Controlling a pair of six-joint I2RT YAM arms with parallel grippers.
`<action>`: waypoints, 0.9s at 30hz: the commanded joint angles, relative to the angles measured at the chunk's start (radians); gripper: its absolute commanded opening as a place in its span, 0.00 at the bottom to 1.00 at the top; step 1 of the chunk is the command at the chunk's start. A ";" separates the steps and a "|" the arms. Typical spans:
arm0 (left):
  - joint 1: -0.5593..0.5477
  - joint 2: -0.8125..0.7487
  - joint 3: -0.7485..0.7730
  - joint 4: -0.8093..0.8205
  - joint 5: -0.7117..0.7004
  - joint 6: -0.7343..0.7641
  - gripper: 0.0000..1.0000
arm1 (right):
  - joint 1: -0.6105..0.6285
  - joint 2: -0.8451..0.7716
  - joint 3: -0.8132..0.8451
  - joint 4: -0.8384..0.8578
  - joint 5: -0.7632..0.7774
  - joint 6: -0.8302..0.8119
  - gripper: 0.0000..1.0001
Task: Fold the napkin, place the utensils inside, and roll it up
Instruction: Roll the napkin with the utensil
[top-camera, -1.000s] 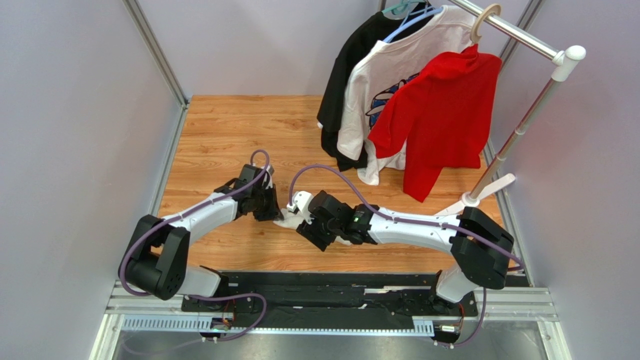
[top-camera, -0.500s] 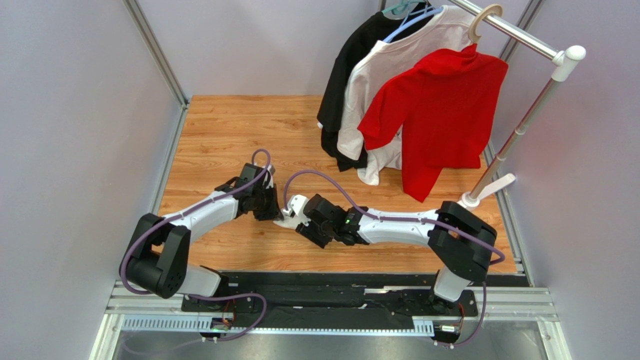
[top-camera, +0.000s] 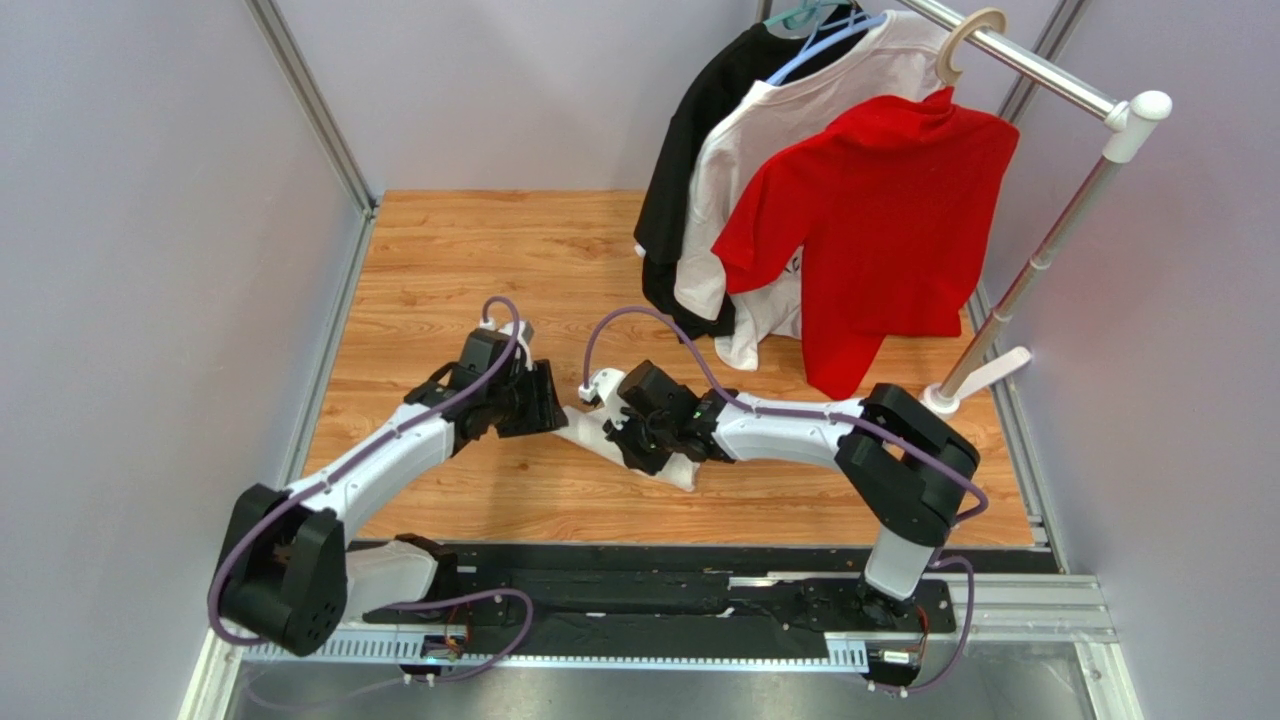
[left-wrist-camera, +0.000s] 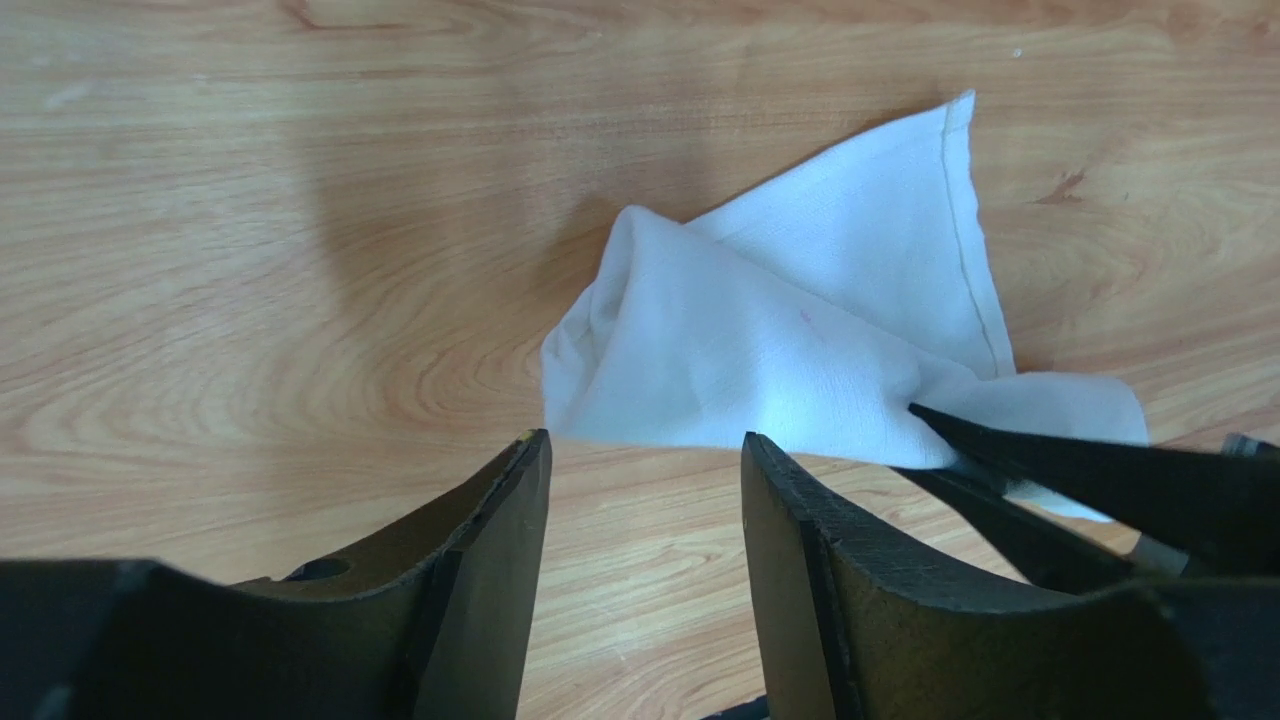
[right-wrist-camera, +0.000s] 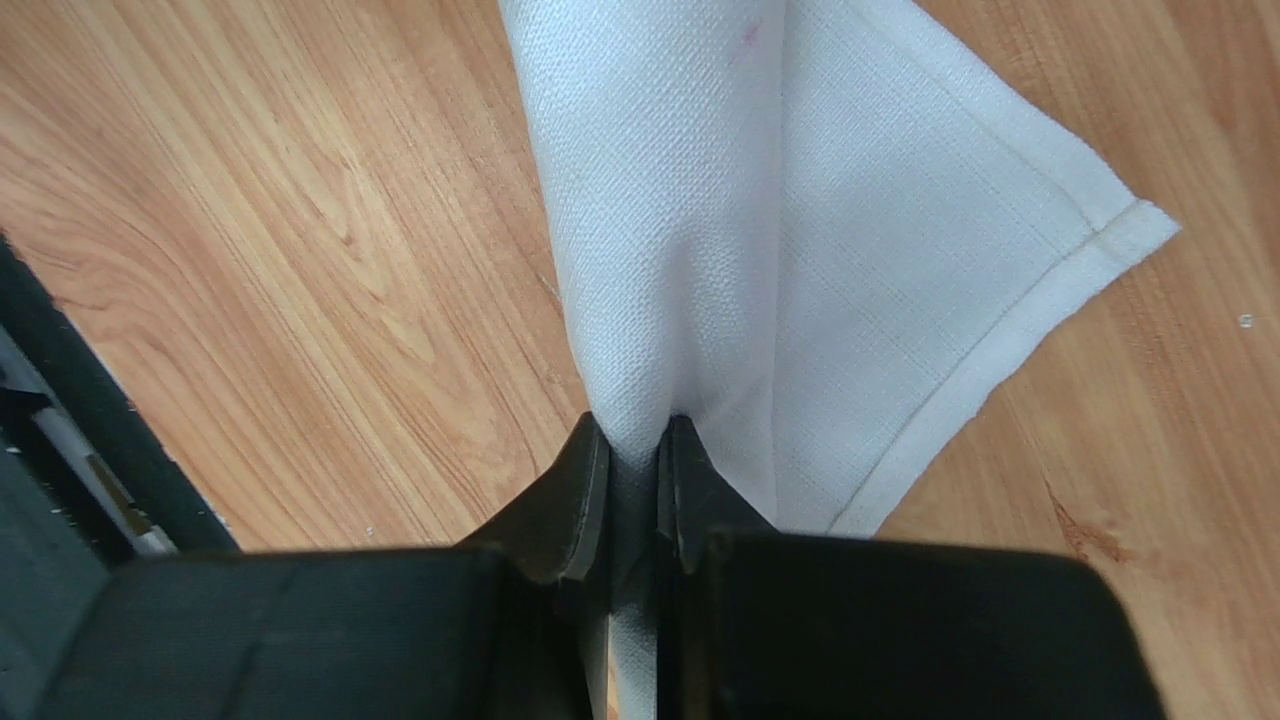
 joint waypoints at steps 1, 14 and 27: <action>0.012 -0.135 -0.040 -0.032 -0.094 -0.022 0.59 | -0.051 0.060 -0.011 -0.067 -0.225 0.103 0.00; 0.015 -0.217 -0.138 0.099 -0.059 0.003 0.60 | -0.178 0.157 0.012 -0.033 -0.575 0.160 0.00; 0.015 -0.188 -0.172 0.208 -0.042 0.018 0.54 | -0.266 0.234 0.046 -0.034 -0.721 0.176 0.00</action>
